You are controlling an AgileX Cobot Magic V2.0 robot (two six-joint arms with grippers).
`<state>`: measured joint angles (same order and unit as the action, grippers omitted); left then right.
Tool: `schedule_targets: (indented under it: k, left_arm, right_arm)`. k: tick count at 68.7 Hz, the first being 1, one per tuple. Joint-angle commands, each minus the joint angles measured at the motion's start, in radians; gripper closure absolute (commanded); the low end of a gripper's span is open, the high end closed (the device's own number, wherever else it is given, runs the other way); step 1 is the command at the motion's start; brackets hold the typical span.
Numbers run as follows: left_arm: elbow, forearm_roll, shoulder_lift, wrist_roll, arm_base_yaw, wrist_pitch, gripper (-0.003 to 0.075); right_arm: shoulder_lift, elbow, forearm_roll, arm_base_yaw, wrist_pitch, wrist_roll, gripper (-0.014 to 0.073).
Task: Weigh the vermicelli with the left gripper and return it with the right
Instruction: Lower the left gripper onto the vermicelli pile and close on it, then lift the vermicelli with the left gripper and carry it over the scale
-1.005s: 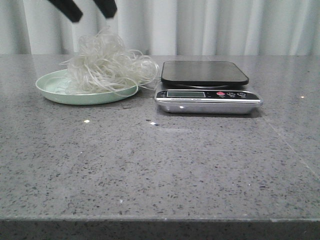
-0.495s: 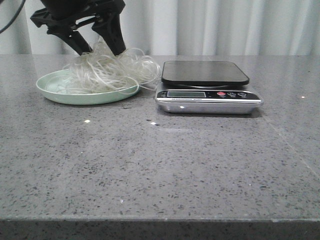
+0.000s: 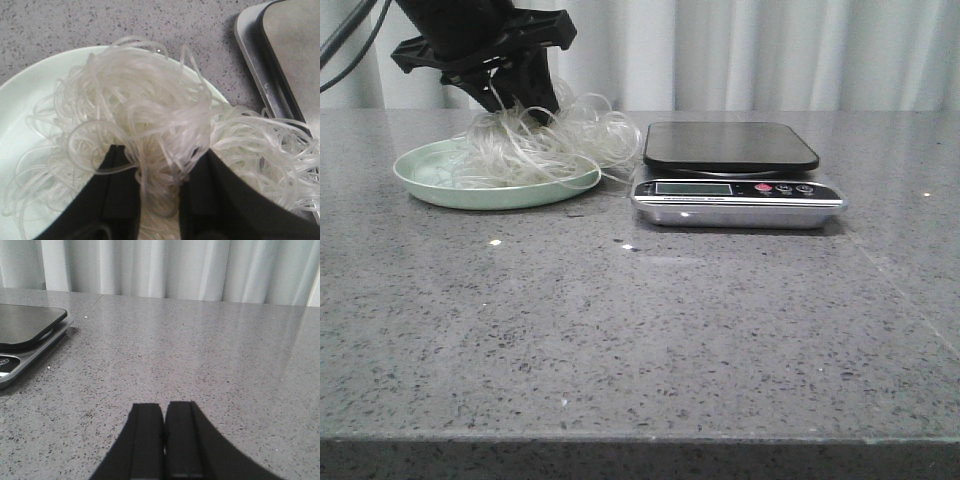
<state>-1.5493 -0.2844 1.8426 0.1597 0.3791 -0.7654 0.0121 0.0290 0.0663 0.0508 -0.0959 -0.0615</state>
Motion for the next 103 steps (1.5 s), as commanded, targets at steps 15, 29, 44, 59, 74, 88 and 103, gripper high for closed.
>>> schedule_targets:
  k: [15,29,44,59,74,88,103]
  left_arm:
    - [-0.028,-0.029,-0.072,-0.006,0.005,-0.023,0.058]
    - [-0.066,-0.016,-0.141,-0.001,0.005,-0.012,0.058]
    - [-0.211,-0.018,-0.176,-0.001,0.028,-0.019,0.0581]
    - [-0.343,-0.018,-0.176,-0.001,0.115,0.039,0.0582]
    - [-0.376,-0.012,-0.131,0.001,0.218,0.176,0.0582]
    - [-0.376,0.004,-0.043,0.001,0.274,0.224,0.0583]
    - [-0.376,0.004,0.065,0.001,0.283,0.218,0.0583]
  right_arm:
    - [0.014,-0.009,-0.006,0.003,0.076,-0.005,0.0442]
    - [0.014,-0.009,-0.006,0.003,0.076,-0.005,0.0442]
    - [0.014,-0.009,-0.006,0.003,0.076,-0.005,0.0442]
    - [0.014,-0.009,-0.006,0.003,0.076,-0.005,0.0442]
    - [0.014,-0.009,-0.006,0.003,0.076,-0.005,0.0442]
    - [0.014,-0.009,-0.006,0.003,0.077,-0.005,0.0442]
    - [0.014,-0.009,-0.006,0.003,0.077,-0.005,0.0442]
